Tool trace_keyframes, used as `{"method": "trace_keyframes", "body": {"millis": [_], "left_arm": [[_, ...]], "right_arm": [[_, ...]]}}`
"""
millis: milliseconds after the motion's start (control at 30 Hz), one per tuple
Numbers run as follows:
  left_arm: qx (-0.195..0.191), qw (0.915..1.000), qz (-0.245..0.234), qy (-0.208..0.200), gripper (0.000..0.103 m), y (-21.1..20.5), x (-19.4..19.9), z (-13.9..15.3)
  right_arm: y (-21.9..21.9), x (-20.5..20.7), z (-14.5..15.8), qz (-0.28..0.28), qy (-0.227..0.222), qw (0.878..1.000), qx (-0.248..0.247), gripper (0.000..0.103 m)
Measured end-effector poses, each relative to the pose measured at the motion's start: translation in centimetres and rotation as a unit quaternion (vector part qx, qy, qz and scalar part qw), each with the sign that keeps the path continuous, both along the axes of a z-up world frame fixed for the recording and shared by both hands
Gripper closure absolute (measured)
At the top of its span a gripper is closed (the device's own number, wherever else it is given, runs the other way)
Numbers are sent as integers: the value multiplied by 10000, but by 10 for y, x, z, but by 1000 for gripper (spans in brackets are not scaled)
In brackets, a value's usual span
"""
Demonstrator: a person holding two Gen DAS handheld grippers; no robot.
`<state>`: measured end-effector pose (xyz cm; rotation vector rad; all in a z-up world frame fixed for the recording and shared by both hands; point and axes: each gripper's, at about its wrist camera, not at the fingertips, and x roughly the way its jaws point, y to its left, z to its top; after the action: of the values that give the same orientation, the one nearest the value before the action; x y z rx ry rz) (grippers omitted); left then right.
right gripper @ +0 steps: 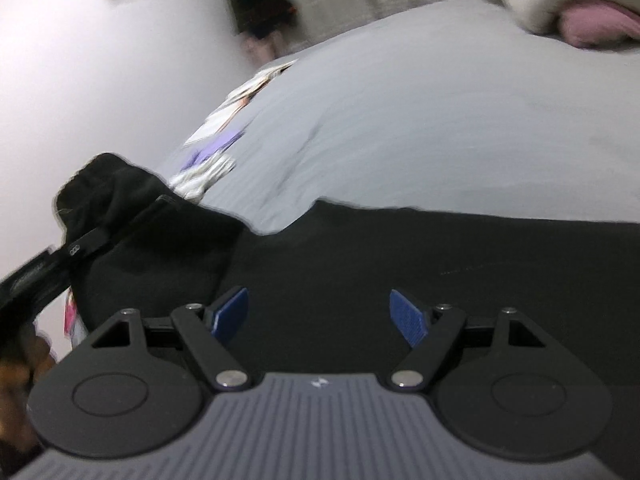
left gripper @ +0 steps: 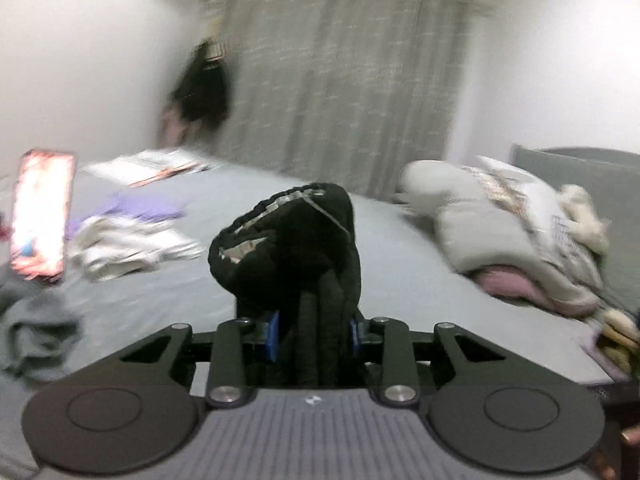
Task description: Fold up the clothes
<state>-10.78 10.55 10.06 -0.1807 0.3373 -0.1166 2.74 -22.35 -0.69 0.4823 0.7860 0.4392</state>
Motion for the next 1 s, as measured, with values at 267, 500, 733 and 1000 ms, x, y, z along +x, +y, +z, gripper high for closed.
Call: {"method": "trace_keyframes", "body": {"millis": [267,500,733,1000], "left_arm": [[79,9971,-753,84,72,-49,9,11],[-744,9960,-223,440,73,13,39,8],[-1568,9811,488,1022,73,88,35,-6],[-1964,9677,783,1374,74,128,33,-21]], "right_arm": [[-30,-1,-6,-358,61,9971,667,24],[34,-10,-16,1272,-440,9907,178,30],[89,-16,-34,2338,-596,9700,309,30],[133,-42,-32,3022,-902,9490,-62,28]]}}
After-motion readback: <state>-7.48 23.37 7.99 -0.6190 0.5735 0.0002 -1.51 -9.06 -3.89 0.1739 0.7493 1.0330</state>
